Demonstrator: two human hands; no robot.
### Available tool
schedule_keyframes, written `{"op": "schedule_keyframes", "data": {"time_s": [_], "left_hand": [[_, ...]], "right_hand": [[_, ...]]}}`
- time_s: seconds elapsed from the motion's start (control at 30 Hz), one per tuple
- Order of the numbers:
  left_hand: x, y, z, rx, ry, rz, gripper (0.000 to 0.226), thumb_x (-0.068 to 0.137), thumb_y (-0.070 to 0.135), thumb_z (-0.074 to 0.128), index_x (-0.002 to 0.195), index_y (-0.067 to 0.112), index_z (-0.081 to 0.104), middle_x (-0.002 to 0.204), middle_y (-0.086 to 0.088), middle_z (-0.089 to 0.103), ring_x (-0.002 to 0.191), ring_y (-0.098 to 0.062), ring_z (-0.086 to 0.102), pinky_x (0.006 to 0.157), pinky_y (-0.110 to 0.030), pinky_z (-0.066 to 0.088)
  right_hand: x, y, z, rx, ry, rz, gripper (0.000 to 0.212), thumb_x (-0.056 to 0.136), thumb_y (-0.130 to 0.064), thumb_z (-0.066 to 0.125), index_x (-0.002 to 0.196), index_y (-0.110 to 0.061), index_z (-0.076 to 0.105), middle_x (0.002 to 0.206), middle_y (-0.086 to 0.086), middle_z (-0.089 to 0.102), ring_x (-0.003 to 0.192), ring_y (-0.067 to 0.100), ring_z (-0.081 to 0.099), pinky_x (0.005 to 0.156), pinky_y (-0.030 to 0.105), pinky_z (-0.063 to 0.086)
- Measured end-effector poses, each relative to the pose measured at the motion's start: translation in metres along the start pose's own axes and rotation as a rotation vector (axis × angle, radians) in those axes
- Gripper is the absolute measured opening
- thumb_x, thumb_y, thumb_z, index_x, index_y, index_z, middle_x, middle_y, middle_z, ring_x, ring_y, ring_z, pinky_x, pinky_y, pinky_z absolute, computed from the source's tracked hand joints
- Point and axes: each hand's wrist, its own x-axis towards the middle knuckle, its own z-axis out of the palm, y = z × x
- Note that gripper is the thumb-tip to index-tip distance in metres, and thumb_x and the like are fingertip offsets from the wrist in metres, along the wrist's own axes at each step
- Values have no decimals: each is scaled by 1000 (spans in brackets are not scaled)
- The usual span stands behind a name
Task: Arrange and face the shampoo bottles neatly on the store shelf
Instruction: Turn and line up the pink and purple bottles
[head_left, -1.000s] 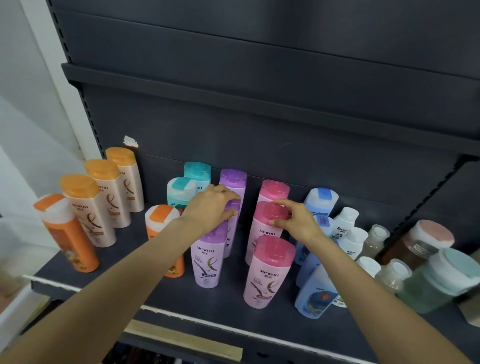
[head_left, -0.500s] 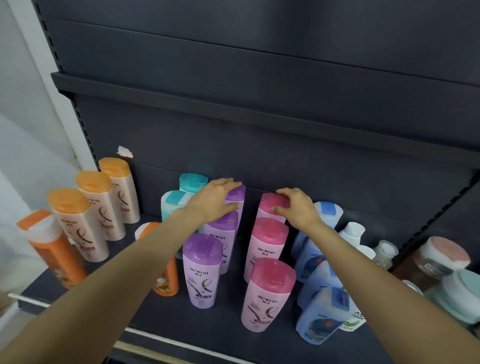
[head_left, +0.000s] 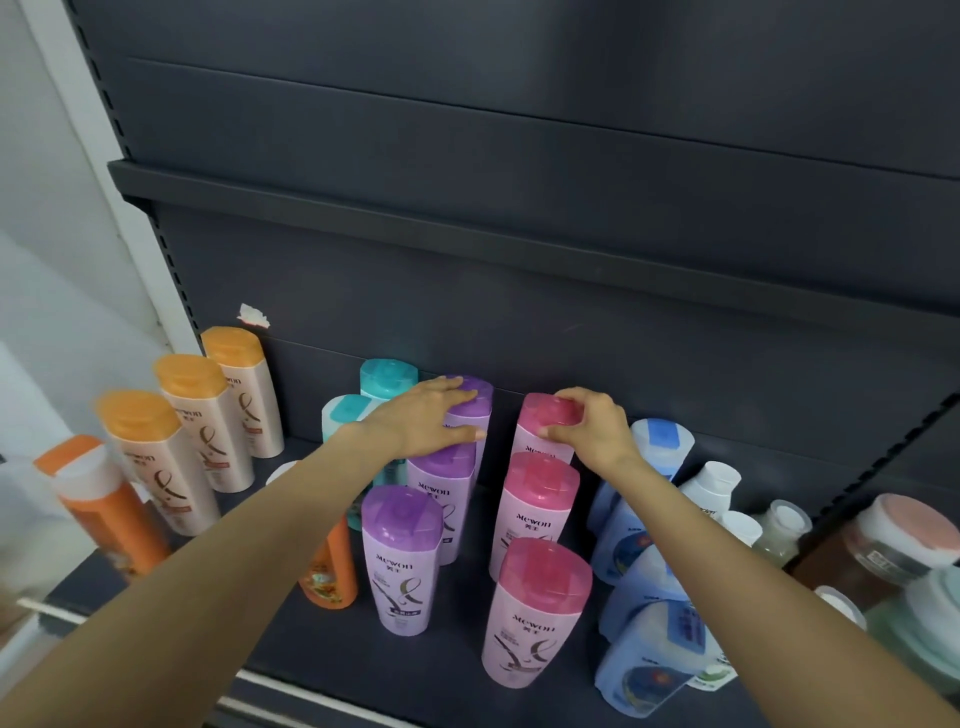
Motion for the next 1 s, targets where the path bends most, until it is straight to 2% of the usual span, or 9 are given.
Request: {"op": "schedule_keyframes", "data": {"time_s": [0.07,0.27,0.43,0.6,0.73,0.83,0.9,1.0], "left_hand": [[1,3,-2,17,-13,-10,63,93,47,48,147,19,29,158,-2,18,145,-18,18,116,-30,14],[-1,19,-12,-49,14,-53,56,96,43,44,142,11,40,152,-10,31,140,-23,29,114,-29,20],[-8,42,-36,-104,80,50,58,92,36,55,142,11,39,149,-10,37,138,-23,34,111,-27,23],[-19,58,-61,-249,164,128,67,86,33,66,143,14,37,148,-5,40,136,-20,37,109,-28,29],[-24,58,-72,-397,262,182,57,81,16,71,134,16,49,129,-1,58,120,-17,54,103,-28,41],[-29,60,-85,-444,378,202,57,81,6,69,133,14,50,124,-3,61,114,-16,57,100,-25,41],[-32,61,-92,-387,360,230,59,78,9,72,133,17,52,118,-2,61,109,-16,58,97,-26,43],[-39,59,-95,-364,302,274,50,75,13,73,122,24,58,112,5,63,101,-11,60,92,-31,48]], "right_hand": [[-1,-6,-7,46,30,-11,51,73,-12,80,120,-8,61,111,5,64,101,16,58,85,18,39],[-10,-32,-36,153,132,-98,50,72,-14,80,119,-9,63,106,1,65,95,11,58,83,15,39],[-22,-55,-67,308,290,-158,47,70,-11,81,115,-11,65,105,1,69,97,15,64,88,24,47],[-39,-81,-98,522,379,-216,43,72,-7,78,113,-10,65,105,3,69,96,17,65,87,30,51],[-57,-94,-120,793,339,-250,30,79,0,70,102,-18,64,98,0,69,93,15,65,87,33,54],[-66,-98,-124,897,305,-296,33,81,3,66,105,-19,63,101,1,69,96,14,65,88,30,54],[-70,-101,-122,893,264,-342,35,81,4,65,107,-19,63,103,1,69,97,14,65,89,29,54],[-73,-104,-119,889,206,-379,37,80,3,65,110,-18,63,109,5,67,102,17,63,92,32,53]]}}
